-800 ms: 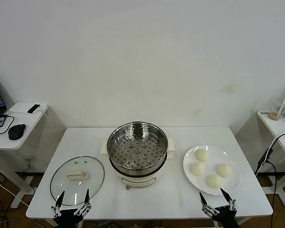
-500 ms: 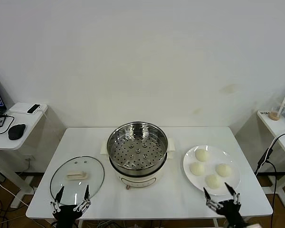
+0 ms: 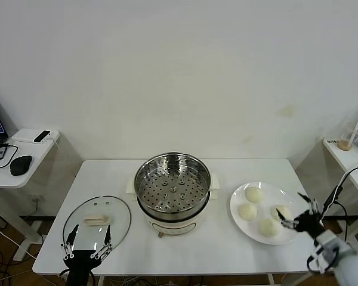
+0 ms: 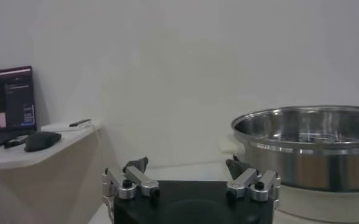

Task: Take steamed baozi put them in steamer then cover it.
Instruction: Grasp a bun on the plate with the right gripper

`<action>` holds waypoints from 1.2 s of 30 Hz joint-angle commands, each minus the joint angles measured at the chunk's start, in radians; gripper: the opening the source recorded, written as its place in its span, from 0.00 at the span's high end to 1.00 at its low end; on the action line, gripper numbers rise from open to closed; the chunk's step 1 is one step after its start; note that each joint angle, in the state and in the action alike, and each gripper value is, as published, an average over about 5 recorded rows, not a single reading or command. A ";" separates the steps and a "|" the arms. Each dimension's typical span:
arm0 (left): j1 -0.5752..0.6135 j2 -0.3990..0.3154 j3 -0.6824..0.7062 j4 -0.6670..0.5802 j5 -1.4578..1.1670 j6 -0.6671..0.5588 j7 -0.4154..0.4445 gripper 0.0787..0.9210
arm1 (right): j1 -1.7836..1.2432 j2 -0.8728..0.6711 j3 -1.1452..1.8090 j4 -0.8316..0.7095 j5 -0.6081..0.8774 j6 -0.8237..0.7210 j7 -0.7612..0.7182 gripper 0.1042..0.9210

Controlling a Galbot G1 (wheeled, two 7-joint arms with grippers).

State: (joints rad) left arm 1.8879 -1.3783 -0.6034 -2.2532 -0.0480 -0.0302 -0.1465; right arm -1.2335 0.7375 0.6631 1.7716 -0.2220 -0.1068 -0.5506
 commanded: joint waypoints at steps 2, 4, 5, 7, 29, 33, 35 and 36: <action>-0.004 -0.004 -0.005 -0.001 0.017 0.002 0.010 0.12 | 0.393 -0.225 -0.223 -0.221 -0.184 0.040 -0.259 0.12; -0.004 -0.009 -0.009 0.001 0.019 -0.001 0.010 0.12 | 0.556 -0.244 -0.385 -0.296 -0.184 0.070 -0.320 0.12; -0.003 -0.012 -0.012 0.000 0.020 -0.003 0.010 0.12 | 0.630 -0.247 -0.466 -0.330 -0.182 0.086 -0.347 0.12; -0.003 -0.016 -0.018 -0.001 0.020 -0.003 0.010 0.12 | 0.759 -0.241 -0.606 -0.381 -0.182 0.115 -0.395 0.12; -0.020 -0.031 -0.106 -0.007 0.017 -0.033 -0.016 0.12 | 1.140 0.035 -1.209 -0.708 -0.163 0.187 -0.670 0.12; -0.016 -0.035 -0.117 -0.005 0.015 -0.038 -0.016 0.12 | 1.112 0.072 -1.196 -0.741 -0.196 0.181 -0.645 0.12; -0.013 -0.035 -0.120 -0.007 0.015 -0.041 -0.015 0.12 | 1.106 0.090 -1.182 -0.756 -0.204 0.180 -0.634 0.12; -0.011 -0.035 -0.122 -0.008 0.015 -0.042 -0.015 0.12 | 1.105 0.098 -1.174 -0.764 -0.208 0.179 -0.629 0.12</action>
State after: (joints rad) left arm 1.8786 -1.4128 -0.7162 -2.2624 -0.0306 -0.0687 -0.1585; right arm -0.1581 0.7980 -0.4413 1.0598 -0.4158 0.0695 -1.1534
